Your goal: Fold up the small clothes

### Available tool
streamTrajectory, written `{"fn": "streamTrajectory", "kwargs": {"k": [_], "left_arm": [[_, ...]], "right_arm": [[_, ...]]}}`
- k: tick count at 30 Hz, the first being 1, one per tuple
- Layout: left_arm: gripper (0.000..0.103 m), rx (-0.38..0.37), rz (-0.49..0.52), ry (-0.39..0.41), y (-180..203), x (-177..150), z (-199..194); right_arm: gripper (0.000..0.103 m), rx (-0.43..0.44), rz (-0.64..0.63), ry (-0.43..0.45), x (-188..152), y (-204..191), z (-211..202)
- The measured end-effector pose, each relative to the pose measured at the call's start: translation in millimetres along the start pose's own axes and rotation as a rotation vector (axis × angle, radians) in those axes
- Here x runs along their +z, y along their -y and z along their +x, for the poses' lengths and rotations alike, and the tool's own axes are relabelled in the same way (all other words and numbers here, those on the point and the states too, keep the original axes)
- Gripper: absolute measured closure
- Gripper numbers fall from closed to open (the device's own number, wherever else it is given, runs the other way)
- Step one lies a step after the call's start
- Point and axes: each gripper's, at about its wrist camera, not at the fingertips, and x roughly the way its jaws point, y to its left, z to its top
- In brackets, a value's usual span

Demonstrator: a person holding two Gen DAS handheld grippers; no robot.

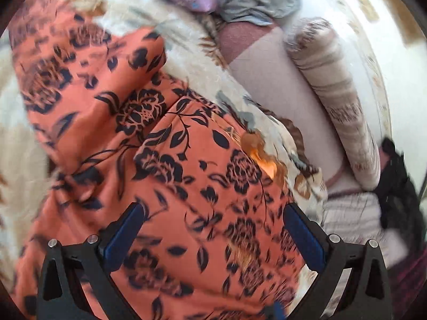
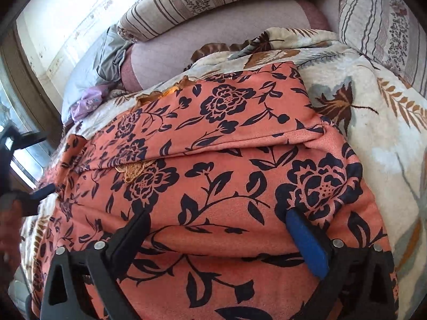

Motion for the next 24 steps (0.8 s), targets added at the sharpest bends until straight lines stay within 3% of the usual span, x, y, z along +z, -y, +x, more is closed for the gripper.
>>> {"fn": "streamTrajectory", "kwargs": {"k": [4,6,7,8,9,11,16,18,20,21,22,24], "left_arm": [[0.022,0.014,-0.215,-0.028,-26,17,32],[0.026,0.01,-0.238,0.002,-28,21,32],[0.049,0.032,-0.231,0.007,-27,23,33],[0.09,0.096,-0.207,0.003,-26,25,34],[0.098,0.159,-0.19,-0.016,-26,28,37],[0.098,0.163,-0.192,-0.009,-24,28,32],[0.095,0.173,0.065,0.172,34,-9,-27],[0.094,0.244,0.083,0.144,27,-17,-15],[0.09,0.365,0.074,0.016,-1,-20,24],[0.09,0.327,0.088,0.059,-8,-22,26],[0.09,0.324,0.18,0.116,-1,-24,25],[0.09,0.374,0.331,0.149,12,-34,28]], "right_arm": [[0.0,0.029,0.019,0.013,-1,2,2],[0.0,0.037,0.023,0.016,-1,2,1],[0.0,0.04,0.025,0.018,-1,3,0],[0.0,0.041,0.026,0.019,-1,3,0],[0.0,0.041,0.026,0.019,-1,3,0],[0.0,0.037,0.022,0.017,-1,1,1],[0.0,0.039,0.024,0.017,-1,1,2],[0.0,0.038,0.023,0.018,-1,1,2],[0.0,0.037,0.021,0.018,-1,1,3],[0.0,0.038,0.022,0.018,-1,1,2],[0.0,0.041,0.024,0.016,-1,1,2],[0.0,0.051,0.035,0.01,1,3,1]]}}
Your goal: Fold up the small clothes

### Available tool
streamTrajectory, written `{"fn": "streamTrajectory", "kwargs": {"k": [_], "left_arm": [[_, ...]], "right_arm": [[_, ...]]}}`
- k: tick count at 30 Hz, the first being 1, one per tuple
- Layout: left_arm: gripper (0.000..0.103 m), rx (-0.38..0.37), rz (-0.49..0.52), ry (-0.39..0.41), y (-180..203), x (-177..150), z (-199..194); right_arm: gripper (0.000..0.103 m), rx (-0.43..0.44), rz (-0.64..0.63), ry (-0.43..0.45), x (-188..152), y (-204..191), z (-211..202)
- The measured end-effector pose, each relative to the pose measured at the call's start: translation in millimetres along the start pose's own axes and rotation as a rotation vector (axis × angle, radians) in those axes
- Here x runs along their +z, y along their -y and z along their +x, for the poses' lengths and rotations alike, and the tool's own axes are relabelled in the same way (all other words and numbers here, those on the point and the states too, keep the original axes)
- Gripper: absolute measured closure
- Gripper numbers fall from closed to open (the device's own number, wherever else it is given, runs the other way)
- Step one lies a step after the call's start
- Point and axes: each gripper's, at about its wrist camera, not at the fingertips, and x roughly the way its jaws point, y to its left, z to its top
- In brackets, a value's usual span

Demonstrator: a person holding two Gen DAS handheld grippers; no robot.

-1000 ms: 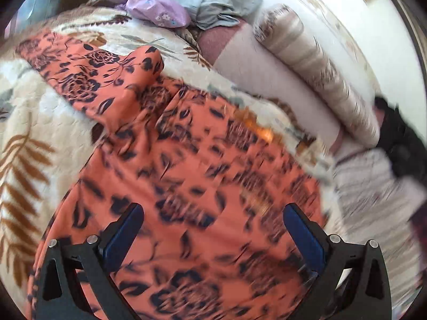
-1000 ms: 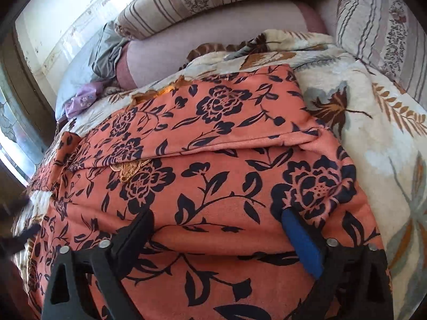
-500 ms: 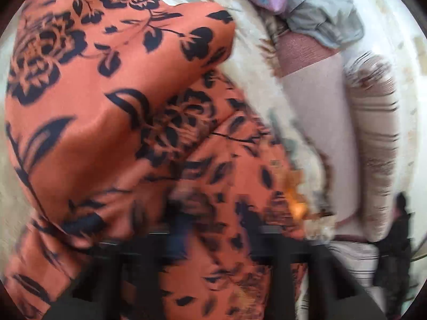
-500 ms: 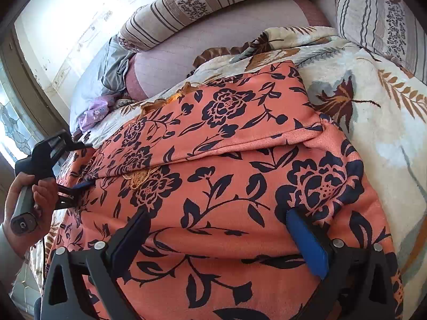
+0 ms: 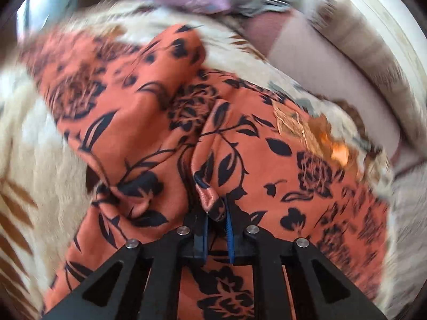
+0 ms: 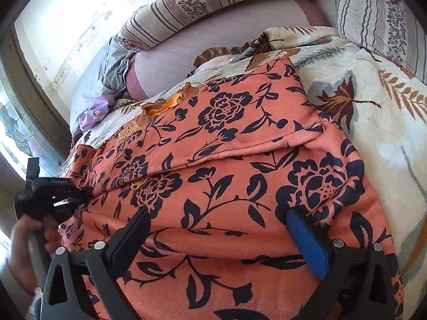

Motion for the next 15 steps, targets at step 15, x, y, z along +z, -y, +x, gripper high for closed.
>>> {"fn": "streamTrajectory", "kwargs": {"k": [15], "left_arm": [[0.09,-0.212,-0.126,0.045,-27,-8,12]], "right_arm": [[0.002,-0.112,0.129,-0.079,91,42,53]]}}
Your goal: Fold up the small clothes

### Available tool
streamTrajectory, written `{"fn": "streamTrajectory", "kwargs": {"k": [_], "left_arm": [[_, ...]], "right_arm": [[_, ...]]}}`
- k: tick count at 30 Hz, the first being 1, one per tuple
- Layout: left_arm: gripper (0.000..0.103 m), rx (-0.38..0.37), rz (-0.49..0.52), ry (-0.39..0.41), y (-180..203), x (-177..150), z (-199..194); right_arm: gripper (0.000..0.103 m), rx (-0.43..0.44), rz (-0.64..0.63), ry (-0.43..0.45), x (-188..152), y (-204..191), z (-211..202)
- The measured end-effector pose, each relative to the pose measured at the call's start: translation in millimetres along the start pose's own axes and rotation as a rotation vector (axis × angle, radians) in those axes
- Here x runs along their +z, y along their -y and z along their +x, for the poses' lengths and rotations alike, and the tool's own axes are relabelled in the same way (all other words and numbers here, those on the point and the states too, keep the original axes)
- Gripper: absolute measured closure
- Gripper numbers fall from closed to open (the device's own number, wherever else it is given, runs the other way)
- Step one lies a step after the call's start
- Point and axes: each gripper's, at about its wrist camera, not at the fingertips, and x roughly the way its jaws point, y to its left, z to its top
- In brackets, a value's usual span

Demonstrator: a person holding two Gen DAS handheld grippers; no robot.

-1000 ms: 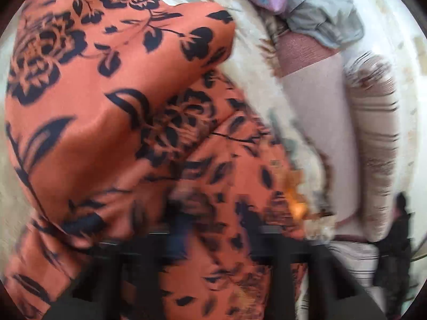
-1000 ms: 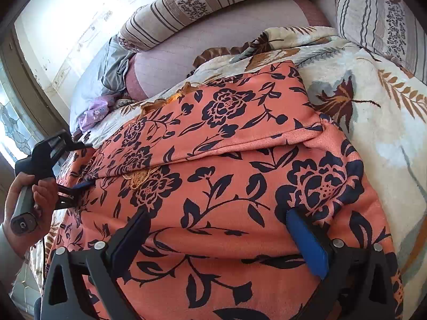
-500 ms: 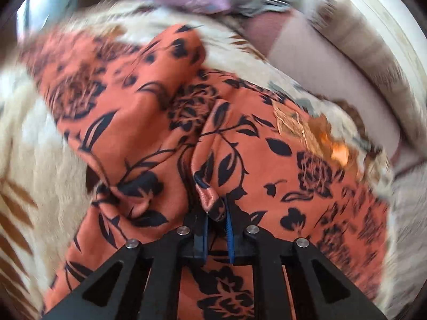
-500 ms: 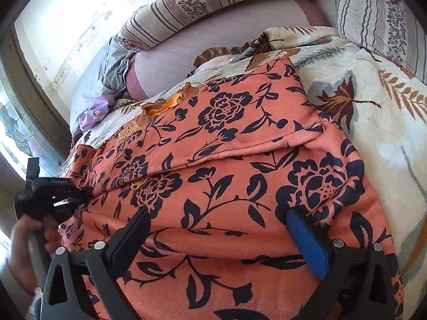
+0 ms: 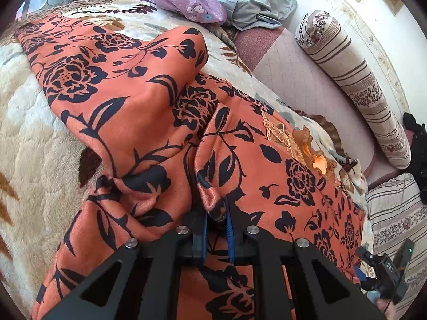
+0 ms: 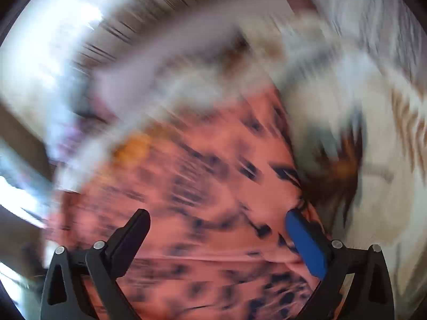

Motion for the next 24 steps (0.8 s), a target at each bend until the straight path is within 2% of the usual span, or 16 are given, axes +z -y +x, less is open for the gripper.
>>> {"fn": "streamTrajectory", "kwargs": {"k": [1,2,4,6,7,8,9,10,12,13,14,16,18,20,22,24], "left_arm": [[0.09,-0.009,-0.006,0.001,-2,0,-3],[0.09,-0.016,-0.012,0.003,-3,0,-3],[0.09,-0.035,-0.026,0.006,-8,-1,-5],[0.09,-0.05,-0.039,0.007,-14,-3,-12],[0.09,-0.056,-0.044,0.007,-15,-3,-13],[0.09,-0.06,-0.057,0.0,-16,-2,-15],[0.09,-0.062,-0.061,-0.015,-15,1,-18],[0.082,-0.051,-0.037,-0.068,-10,6,-21],[0.047,-0.093,-0.031,-0.164,-3,17,-33],[0.024,-0.134,-0.074,-0.188,-6,24,-45],[0.015,-0.189,-0.128,-0.156,-13,33,-64],[0.013,-0.243,-0.167,-0.02,-34,58,-104],[0.012,-0.216,-0.219,0.089,-66,85,-128],[0.011,-0.147,-0.342,0.167,-121,118,-138],[0.013,-0.094,-0.48,0.191,-175,140,-136],[0.013,-0.079,-0.602,0.195,-225,160,-129]], "right_arm": [[0.002,-0.052,-0.018,0.064,-3,-13,-16],[0.001,-0.082,-0.018,0.077,-6,-24,-26],[0.001,-0.023,-0.048,0.173,-19,-49,-52],[0.001,-0.043,-0.145,0.25,-42,-71,-63],[0.0,-0.09,-0.223,0.258,-55,-80,-55],[0.0,-0.154,-0.297,0.219,-68,-85,-37],[0.0,-0.196,-0.312,0.088,-72,-84,-11],[0.0,-0.219,-0.298,-0.003,-70,-80,7],[0.0,-0.206,-0.275,0.037,-63,-80,1],[0.0,-0.2,-0.271,0.023,-62,-77,5],[0.0,-0.194,-0.268,0.028,-62,-75,4],[0.0,-0.2,-0.274,0.034,-62,-75,5],[0.0,-0.204,-0.277,0.041,-65,-75,5],[0.0,-0.202,-0.276,0.046,-69,-73,4],[0.0,-0.199,-0.275,0.049,-70,-74,4],[0.0,-0.201,-0.278,0.054,-70,-75,5]]}}
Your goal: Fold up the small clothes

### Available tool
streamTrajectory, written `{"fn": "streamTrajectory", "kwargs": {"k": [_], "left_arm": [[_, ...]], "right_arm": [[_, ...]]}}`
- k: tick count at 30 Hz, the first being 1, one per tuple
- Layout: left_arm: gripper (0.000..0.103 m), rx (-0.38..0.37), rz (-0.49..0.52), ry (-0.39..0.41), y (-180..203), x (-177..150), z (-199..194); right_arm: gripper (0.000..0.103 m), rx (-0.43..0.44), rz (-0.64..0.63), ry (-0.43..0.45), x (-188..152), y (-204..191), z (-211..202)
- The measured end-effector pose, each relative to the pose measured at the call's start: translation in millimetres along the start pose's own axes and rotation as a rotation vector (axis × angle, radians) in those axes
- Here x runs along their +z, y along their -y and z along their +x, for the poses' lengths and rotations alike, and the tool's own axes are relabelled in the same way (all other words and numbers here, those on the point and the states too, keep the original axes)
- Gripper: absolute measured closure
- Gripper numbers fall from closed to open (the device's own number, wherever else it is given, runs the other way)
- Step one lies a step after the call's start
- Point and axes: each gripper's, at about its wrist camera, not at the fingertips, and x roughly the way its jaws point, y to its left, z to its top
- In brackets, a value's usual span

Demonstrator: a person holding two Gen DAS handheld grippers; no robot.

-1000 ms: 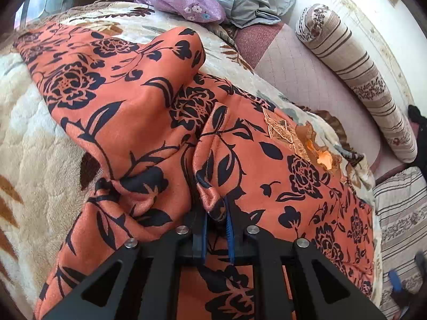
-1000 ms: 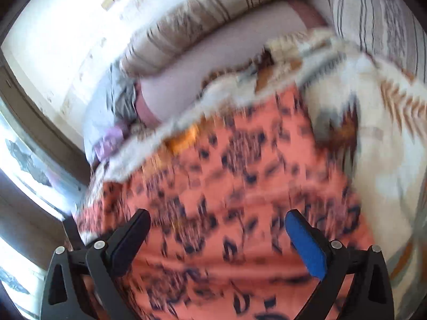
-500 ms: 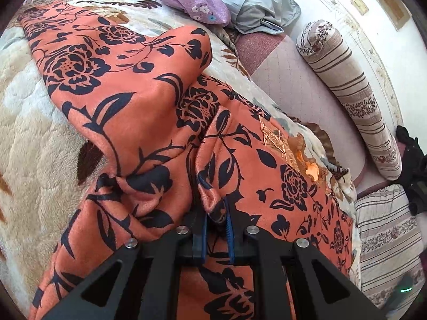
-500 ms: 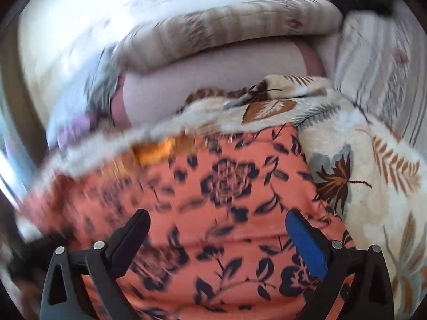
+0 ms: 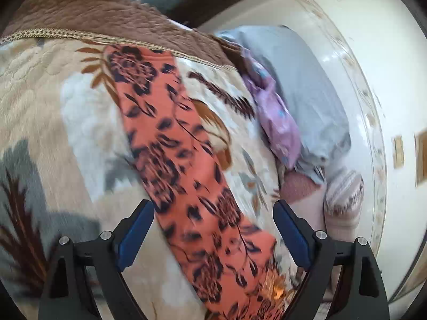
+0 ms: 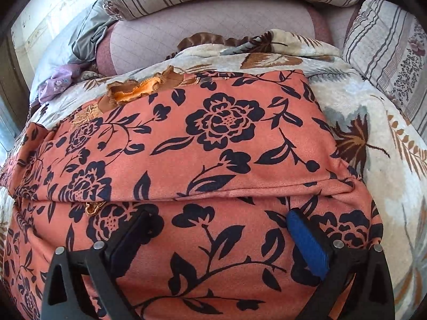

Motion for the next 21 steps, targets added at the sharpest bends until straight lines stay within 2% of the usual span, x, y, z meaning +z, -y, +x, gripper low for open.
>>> {"fn": "streamTrajectory", "kwargs": {"k": [2,4,9,10,12,13,14,16,18,21], "left_arm": [[0.015,0.038,-0.056,0.019,-21,33,10],[0.015,0.066,-0.057,0.033,-29,49,18],[0.016,0.104,-0.024,0.082,-30,66,36],[0.02,0.118,-0.022,0.092,-29,70,38],[0.057,0.207,-0.001,0.096,-27,76,46],[0.097,0.28,0.019,0.077,-27,78,53],[0.098,0.322,0.031,0.055,-30,81,57],[0.098,0.343,0.049,0.043,-26,83,55],[0.098,0.376,0.161,0.073,5,77,46],[0.098,0.28,0.385,0.121,82,44,23]], "right_arm": [[0.0,-0.002,-0.001,0.005,-2,1,-1],[0.0,-0.006,-0.004,0.007,-2,0,0],[0.0,-0.006,-0.004,0.013,-2,1,1],[0.0,-0.006,-0.004,0.014,-2,1,1],[0.0,-0.007,-0.004,0.016,-2,1,1],[0.0,-0.009,-0.006,0.017,-2,0,2],[0.0,-0.011,-0.007,0.017,-2,0,2],[0.0,-0.01,-0.006,0.019,-2,0,2],[0.0,-0.009,-0.005,0.021,-2,1,3],[0.0,-0.009,-0.005,0.024,-2,1,3]]}}
